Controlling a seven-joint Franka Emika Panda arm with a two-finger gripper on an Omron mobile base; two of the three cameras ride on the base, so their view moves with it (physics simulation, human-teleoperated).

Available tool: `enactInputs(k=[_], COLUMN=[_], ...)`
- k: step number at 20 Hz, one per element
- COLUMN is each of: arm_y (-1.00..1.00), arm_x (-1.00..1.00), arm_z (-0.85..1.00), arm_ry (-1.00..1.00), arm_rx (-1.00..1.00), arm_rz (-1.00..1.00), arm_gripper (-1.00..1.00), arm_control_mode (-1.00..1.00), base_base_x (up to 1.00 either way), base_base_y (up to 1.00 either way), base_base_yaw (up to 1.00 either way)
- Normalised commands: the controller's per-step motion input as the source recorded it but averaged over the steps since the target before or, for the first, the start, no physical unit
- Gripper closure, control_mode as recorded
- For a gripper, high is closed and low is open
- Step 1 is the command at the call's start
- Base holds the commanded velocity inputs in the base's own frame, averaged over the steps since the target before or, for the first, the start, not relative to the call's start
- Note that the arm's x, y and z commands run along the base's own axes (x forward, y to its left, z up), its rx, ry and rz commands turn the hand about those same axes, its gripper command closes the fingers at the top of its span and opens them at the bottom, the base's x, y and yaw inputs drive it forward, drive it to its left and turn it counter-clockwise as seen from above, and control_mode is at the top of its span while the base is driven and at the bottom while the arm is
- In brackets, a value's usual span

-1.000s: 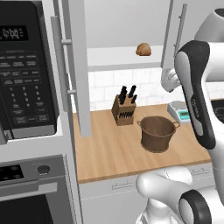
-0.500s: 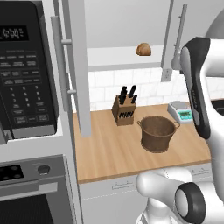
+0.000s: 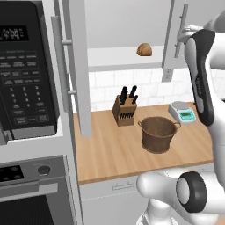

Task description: Open the cabinet, pick up the bread from the cabinet and place it in the basket. Then move the basket to the dining counter.

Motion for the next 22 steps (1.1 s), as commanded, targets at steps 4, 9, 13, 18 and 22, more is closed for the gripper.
enactInputs(k=[4,9,13,18,22], arm_y=[-0.05,-0.24,-0.17,-0.02,-0.04], arm_x=[0.62,0.96,0.69,0.61,0.61], arm_z=[0.61,0.23,0.04,0.0,0.0], arm_ry=[-0.09,0.02,0.02,0.0,0.0], arm_rx=[-0.03,-0.04,-0.08,-0.06,-0.05], arm_rz=[0.06,0.0,-0.04,0.0,0.0], arm_gripper=[-1.0,-1.0,-1.0,-1.0,-1.0], arm_control_mode=[-1.0,-1.0,-1.0,-1.0,-1.0], base_base_x=[0.0,0.0,0.0,0.0,0.0], base_base_y=[0.0,0.0,0.0,0.0,0.0], base_base_yaw=[0.0,0.0,0.0,0.0,0.0])
